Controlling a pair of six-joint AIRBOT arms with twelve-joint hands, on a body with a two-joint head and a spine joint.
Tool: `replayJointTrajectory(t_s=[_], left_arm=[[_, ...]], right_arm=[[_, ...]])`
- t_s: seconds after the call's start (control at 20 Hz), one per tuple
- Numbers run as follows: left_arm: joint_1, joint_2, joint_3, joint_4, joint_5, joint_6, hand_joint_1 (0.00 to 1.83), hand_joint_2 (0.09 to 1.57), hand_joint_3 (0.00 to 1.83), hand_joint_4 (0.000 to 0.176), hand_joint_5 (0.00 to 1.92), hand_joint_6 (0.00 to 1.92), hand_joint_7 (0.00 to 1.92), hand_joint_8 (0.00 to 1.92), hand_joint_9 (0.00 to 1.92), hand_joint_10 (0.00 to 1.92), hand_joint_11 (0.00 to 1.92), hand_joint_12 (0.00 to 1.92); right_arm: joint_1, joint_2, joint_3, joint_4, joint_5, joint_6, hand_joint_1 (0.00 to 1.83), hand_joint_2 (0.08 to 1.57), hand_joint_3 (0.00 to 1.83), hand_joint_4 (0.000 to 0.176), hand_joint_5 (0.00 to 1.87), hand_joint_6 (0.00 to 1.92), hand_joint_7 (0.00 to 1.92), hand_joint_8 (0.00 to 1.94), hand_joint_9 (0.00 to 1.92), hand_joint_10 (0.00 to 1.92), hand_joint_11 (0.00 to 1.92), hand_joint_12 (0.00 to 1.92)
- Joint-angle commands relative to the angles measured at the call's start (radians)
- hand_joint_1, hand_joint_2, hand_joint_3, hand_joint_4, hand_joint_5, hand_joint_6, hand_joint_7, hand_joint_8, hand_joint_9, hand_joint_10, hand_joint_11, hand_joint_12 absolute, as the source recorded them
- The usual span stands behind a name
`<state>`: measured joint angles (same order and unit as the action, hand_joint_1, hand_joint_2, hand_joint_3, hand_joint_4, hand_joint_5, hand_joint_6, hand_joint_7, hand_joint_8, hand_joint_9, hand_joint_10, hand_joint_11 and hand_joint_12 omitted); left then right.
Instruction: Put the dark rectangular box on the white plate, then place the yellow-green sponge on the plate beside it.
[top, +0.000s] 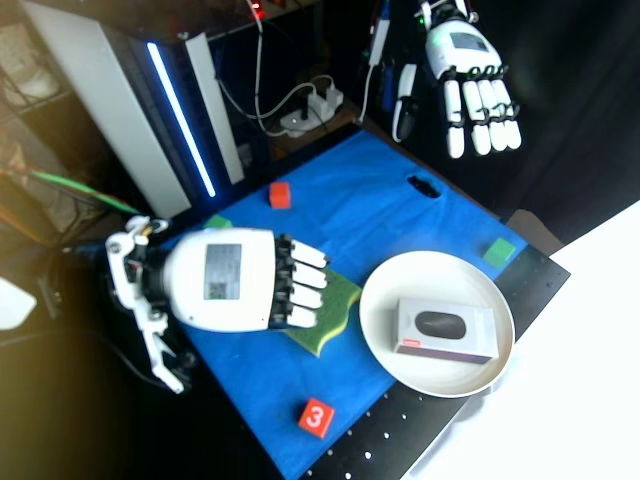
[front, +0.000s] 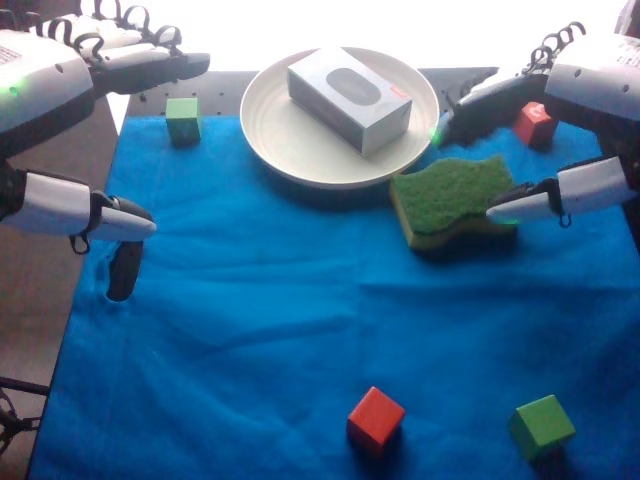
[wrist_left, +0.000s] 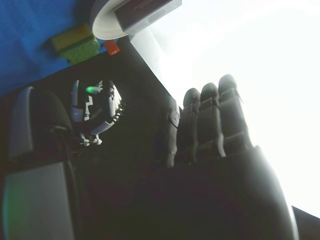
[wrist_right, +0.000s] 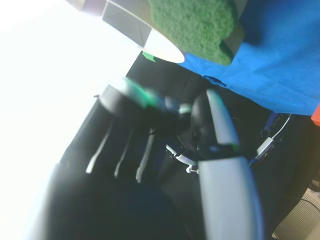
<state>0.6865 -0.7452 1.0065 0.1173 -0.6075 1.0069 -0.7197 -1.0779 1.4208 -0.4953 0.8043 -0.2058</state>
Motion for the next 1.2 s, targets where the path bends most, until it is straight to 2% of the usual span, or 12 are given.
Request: replayJointTrajectory(t_s=[0.0, 0.3, 0.45, 0.5, 0.55, 0.6, 0.7, 0.75, 0.8, 0.85, 1.05, 1.15], left_arm=[[-0.009, 0.002, -0.003, -0.019, -0.120, 0.001, 0.90, 0.91, 0.00, 0.061, 0.16, 0.00, 0.10, 0.00, 0.02, 0.00, 0.00, 0.00], [-0.006, 0.002, -0.005, -0.023, -0.124, 0.001, 0.91, 0.91, 0.00, 0.058, 0.17, 0.01, 0.11, 0.01, 0.03, 0.01, 0.00, 0.00], [-0.003, 0.002, -0.007, -0.024, -0.127, 0.001, 0.92, 0.91, 0.00, 0.061, 0.17, 0.00, 0.12, 0.01, 0.03, 0.00, 0.00, 0.00], [-0.002, 0.002, -0.007, -0.026, -0.128, 0.001, 0.94, 0.91, 0.00, 0.065, 0.17, 0.00, 0.12, 0.01, 0.03, 0.00, 0.00, 0.00], [-0.001, 0.002, -0.007, -0.026, -0.129, 0.001, 0.94, 0.91, 0.00, 0.060, 0.18, 0.00, 0.12, 0.01, 0.03, 0.00, 0.00, 0.00], [0.000, 0.002, -0.007, -0.027, -0.130, 0.001, 0.95, 0.91, 0.00, 0.061, 0.17, 0.00, 0.12, 0.00, 0.03, 0.00, 0.00, 0.00], [0.001, 0.002, -0.007, -0.029, -0.132, 0.001, 0.95, 0.91, 0.00, 0.063, 0.17, 0.00, 0.12, 0.00, 0.03, 0.00, 0.00, 0.00], [0.002, 0.002, -0.007, -0.029, -0.132, 0.001, 0.93, 0.91, 0.00, 0.060, 0.18, 0.00, 0.13, 0.01, 0.05, 0.01, 0.00, 0.00], [0.002, 0.002, -0.007, -0.029, -0.133, 0.001, 0.94, 0.91, 0.00, 0.059, 0.17, 0.00, 0.12, 0.00, 0.04, 0.00, 0.00, 0.00], [0.002, 0.002, -0.007, -0.029, -0.133, 0.001, 0.94, 0.91, 0.00, 0.056, 0.18, 0.00, 0.12, 0.00, 0.04, 0.00, 0.00, 0.00], [0.002, 0.001, -0.007, -0.029, -0.133, 0.001, 0.92, 0.92, 0.00, 0.076, 0.17, 0.00, 0.11, 0.00, 0.05, 0.01, 0.02, 0.01], [0.002, 0.001, -0.007, -0.029, -0.136, 0.001, 0.91, 0.92, 0.01, 0.072, 0.16, 0.00, 0.11, 0.00, 0.06, 0.01, 0.02, 0.01]], right_arm=[[0.020, 0.004, 0.000, 0.046, 0.096, 0.003, 0.76, 0.84, 0.00, 0.001, 0.45, 0.00, 0.53, 0.01, 0.54, 0.03, 0.12, 1.11], [0.020, 0.006, 0.005, 0.042, 0.072, 0.003, 0.79, 0.87, 0.00, 0.000, 0.47, 0.01, 0.50, 0.00, 0.51, 0.01, 0.12, 0.99], [0.020, 0.002, 0.025, 0.041, 0.017, 0.002, 0.76, 0.88, 0.00, 0.000, 0.48, 0.00, 0.50, 0.00, 0.55, 0.02, 0.11, 1.19], [0.020, -0.002, 0.037, 0.041, -0.007, 0.002, 0.74, 0.87, 0.00, 0.010, 0.48, 0.00, 0.51, 0.01, 0.56, 0.02, 0.10, 1.21], [0.020, -0.002, 0.044, 0.041, -0.024, 0.001, 0.71, 0.87, 0.00, 0.035, 0.45, 0.00, 0.48, 0.00, 0.52, 0.00, 0.04, 1.20], [0.020, -0.004, 0.051, 0.041, -0.039, -0.004, 0.73, 0.87, 0.00, 0.017, 0.43, 0.00, 0.44, 0.00, 0.46, 0.00, 0.01, 1.18], [0.020, -0.017, 0.066, 0.042, -0.064, -0.015, 0.75, 0.87, 0.00, 0.010, 0.43, 0.00, 0.41, 0.00, 0.41, 0.00, 0.00, 1.10], [0.020, -0.025, 0.074, 0.042, -0.075, -0.017, 0.69, 0.85, 0.00, 0.027, 0.39, 0.00, 0.34, 0.00, 0.32, 0.00, 0.00, 0.90], [0.020, -0.032, 0.080, 0.042, -0.083, -0.017, 0.68, 0.84, 0.00, 0.032, 0.37, 0.00, 0.31, 0.00, 0.30, 0.00, 0.00, 0.86], [0.020, -0.039, 0.087, 0.042, -0.091, -0.019, 0.66, 0.83, 0.00, 0.026, 0.37, 0.00, 0.33, 0.01, 0.34, 0.02, 0.04, 0.87], [0.020, -0.056, 0.105, 0.036, -0.117, -0.023, 0.70, 0.83, 0.00, 0.002, 0.41, 0.01, 0.39, 0.01, 0.42, 0.02, 0.07, 0.96], [0.020, -0.056, 0.106, 0.021, -0.132, -0.023, 0.72, 0.83, 0.00, 0.020, 0.42, 0.00, 0.43, 0.00, 0.46, 0.01, 0.13, 0.98]])
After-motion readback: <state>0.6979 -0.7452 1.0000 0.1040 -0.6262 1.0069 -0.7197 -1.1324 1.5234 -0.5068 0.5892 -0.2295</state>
